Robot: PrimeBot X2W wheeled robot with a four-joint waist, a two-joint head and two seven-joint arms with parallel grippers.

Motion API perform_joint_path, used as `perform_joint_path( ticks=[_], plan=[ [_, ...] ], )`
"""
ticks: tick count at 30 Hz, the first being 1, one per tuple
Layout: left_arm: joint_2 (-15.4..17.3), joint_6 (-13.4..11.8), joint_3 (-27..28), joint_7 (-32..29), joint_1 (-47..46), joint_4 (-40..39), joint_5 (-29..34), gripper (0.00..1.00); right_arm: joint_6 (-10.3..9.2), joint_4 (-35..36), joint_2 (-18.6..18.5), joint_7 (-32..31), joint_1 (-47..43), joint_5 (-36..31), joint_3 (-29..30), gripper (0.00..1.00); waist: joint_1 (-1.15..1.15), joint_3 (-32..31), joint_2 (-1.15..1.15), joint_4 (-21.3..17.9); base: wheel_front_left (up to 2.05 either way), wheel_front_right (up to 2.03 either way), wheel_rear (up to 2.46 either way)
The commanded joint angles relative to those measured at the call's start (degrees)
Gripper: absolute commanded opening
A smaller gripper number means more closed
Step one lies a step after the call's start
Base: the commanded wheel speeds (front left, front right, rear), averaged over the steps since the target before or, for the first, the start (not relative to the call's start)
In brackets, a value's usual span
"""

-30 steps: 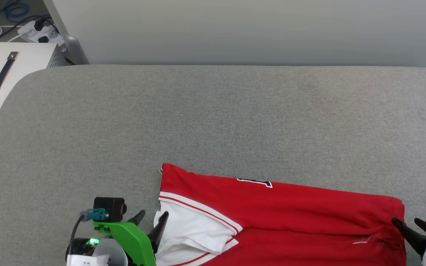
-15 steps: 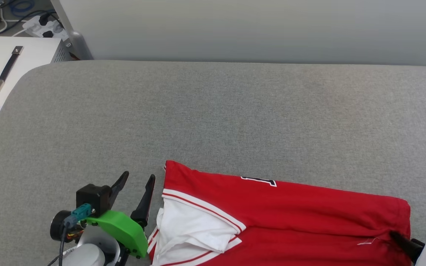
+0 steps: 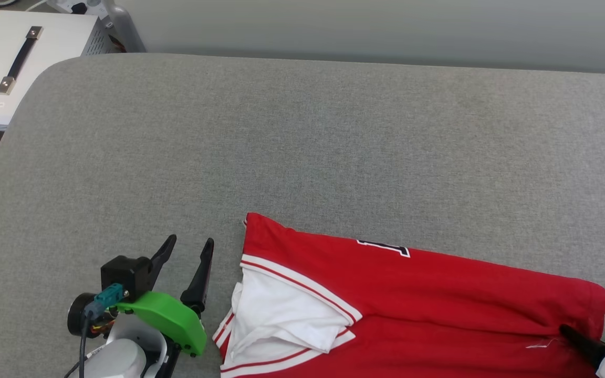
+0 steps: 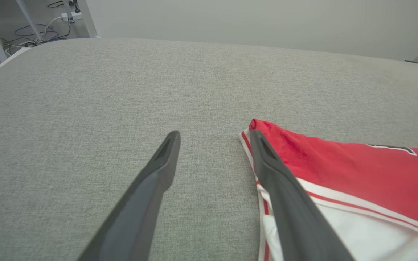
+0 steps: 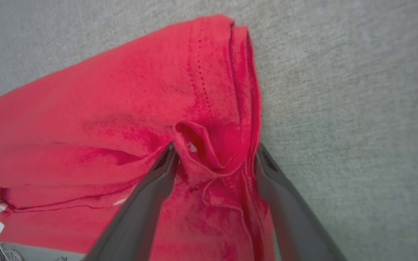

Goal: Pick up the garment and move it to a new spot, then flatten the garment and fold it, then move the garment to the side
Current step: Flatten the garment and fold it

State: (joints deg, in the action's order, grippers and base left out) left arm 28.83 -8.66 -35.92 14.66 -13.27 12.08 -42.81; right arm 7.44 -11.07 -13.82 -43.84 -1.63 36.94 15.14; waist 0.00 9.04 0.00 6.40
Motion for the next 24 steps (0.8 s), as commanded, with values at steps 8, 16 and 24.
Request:
perform_joint_path(
  ticks=[8,16,24],
  plan=[
    [-1.58,1.52,2.13,0.33,-0.33,1.19,1.55,1.0,0.05,0.57,3.84,-1.95,-0.56,1.63,-3.87,0.25,0.0,0.04,0.0,-0.13,0.0,0.0,0.0],
    [-2.48,2.37,3.23,0.33,0.38,2.07,2.16,1.0,0.05,0.12,1.5,3.96,-0.38,1.1,-4.61,0.0,0.0,-0.95,0.0,-0.89,0.0,0.0,0.0],
    [-3.01,2.99,3.74,0.33,0.78,2.63,2.55,1.0,0.05,-2.04,-2.51,9.52,0.11,0.46,-3.89,0.0,0.0,-1.45,0.0,-1.52,0.0,0.0,0.0]
  ],
)
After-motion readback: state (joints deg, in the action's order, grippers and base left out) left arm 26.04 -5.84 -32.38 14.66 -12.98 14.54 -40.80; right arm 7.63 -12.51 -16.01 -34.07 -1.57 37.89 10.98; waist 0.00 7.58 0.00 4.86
